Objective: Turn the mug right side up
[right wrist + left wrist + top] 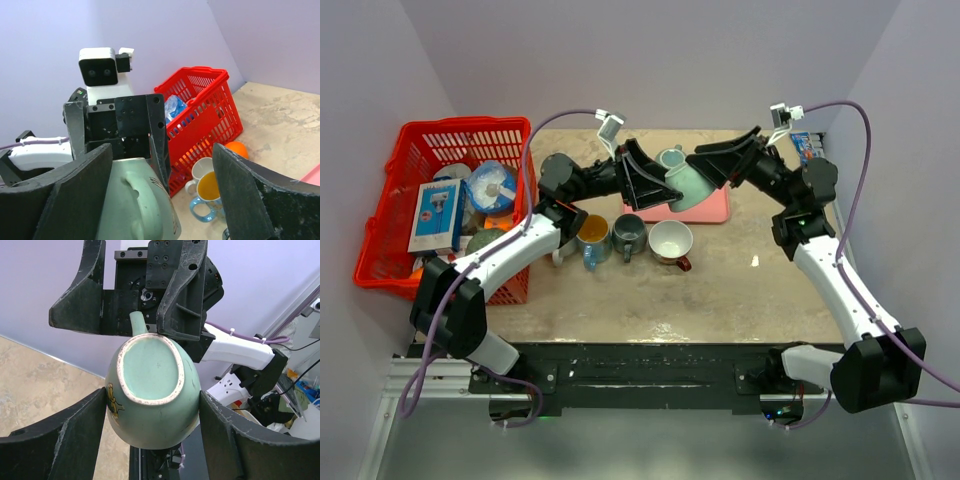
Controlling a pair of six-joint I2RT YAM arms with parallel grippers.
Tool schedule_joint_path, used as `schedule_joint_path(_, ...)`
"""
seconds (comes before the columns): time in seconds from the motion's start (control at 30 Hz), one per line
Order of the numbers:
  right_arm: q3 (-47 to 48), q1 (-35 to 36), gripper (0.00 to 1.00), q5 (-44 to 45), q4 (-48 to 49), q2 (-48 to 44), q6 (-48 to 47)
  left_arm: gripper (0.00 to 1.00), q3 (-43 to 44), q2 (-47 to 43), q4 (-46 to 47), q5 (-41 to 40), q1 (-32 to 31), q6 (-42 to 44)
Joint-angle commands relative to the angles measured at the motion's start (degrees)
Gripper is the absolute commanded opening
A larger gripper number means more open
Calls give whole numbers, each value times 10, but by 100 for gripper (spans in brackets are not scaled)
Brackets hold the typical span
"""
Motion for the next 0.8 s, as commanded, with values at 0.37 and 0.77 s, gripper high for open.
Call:
schedule_joint_path(0.37,-50,-8,88,50,57,-38,81,0,-26,-3,41,-90,3,-9)
schedule_joint_path(0.77,-70,-8,44,64,82,-34,113,0,-41,-6,61,-98,3,-22)
